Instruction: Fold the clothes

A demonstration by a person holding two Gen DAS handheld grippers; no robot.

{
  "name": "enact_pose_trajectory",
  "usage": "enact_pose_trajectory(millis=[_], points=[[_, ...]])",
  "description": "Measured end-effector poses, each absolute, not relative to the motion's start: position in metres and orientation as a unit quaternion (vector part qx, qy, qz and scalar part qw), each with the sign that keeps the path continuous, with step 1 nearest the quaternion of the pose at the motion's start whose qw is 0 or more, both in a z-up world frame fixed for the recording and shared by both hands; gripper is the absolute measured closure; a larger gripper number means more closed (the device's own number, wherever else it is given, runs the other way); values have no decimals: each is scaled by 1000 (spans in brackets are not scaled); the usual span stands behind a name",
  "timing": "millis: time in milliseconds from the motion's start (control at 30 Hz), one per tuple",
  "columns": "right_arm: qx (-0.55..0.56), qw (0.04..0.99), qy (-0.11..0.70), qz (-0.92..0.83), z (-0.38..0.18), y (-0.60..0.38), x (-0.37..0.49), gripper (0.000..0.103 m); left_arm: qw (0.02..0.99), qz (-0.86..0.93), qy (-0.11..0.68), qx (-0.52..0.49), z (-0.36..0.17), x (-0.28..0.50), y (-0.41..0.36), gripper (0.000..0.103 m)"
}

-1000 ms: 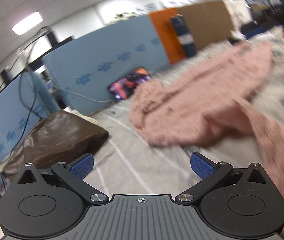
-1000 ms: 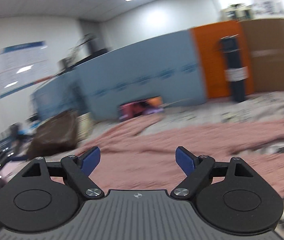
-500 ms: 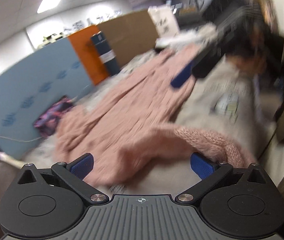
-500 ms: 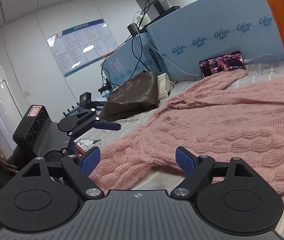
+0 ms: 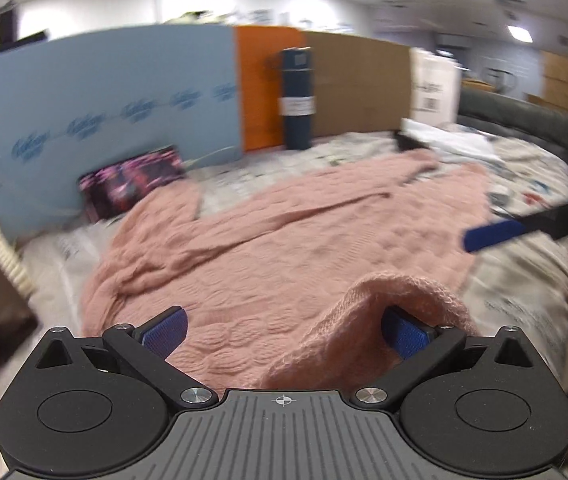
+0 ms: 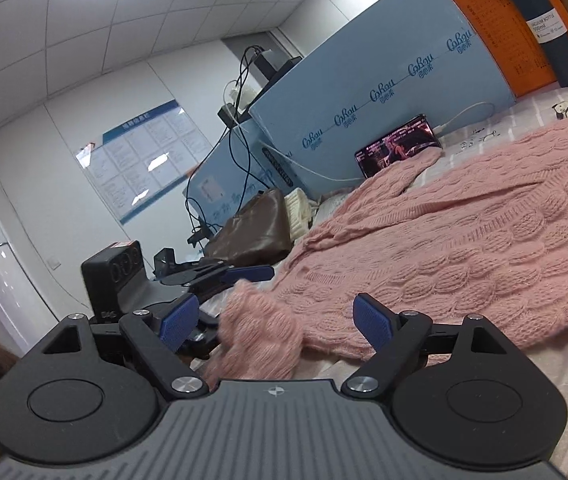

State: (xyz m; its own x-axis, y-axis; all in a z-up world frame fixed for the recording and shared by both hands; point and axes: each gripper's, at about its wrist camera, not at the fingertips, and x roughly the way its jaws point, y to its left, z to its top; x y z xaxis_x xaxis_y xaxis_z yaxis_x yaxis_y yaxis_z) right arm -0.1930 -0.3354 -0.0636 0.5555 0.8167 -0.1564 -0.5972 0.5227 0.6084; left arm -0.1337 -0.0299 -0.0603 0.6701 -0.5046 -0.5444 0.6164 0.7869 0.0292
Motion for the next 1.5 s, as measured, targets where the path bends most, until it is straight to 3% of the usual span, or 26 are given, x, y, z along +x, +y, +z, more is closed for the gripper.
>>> enact_pose_trajectory(millis=[367, 700, 800, 1000, 1267, 1500], points=[[37, 800, 208, 561, -40, -273, -217, 23, 916, -246, 293, 123, -70, -115, -38, 0], [-115, 784, 279, 542, -63, -226, -206, 44, 924, -246, 261, 130, -64, -130, -24, 0], [-119, 790, 275, 535, -65, -232, -205, 61, 927, -250, 245, 132, -61, -138, -16, 0], [-95, 805, 251, 529, -57, -250, -204, 94, 933, -245, 235, 117, -61, -143, -3, 0], [90, 874, 145, 454, -21, -314, -188, 95, 940, -234, 231, 93, -60, -142, 6, 0], [220, 899, 143, 351, -29, -344, -157, 95, 940, -225, 236, 99, -63, -141, 3, 0]])
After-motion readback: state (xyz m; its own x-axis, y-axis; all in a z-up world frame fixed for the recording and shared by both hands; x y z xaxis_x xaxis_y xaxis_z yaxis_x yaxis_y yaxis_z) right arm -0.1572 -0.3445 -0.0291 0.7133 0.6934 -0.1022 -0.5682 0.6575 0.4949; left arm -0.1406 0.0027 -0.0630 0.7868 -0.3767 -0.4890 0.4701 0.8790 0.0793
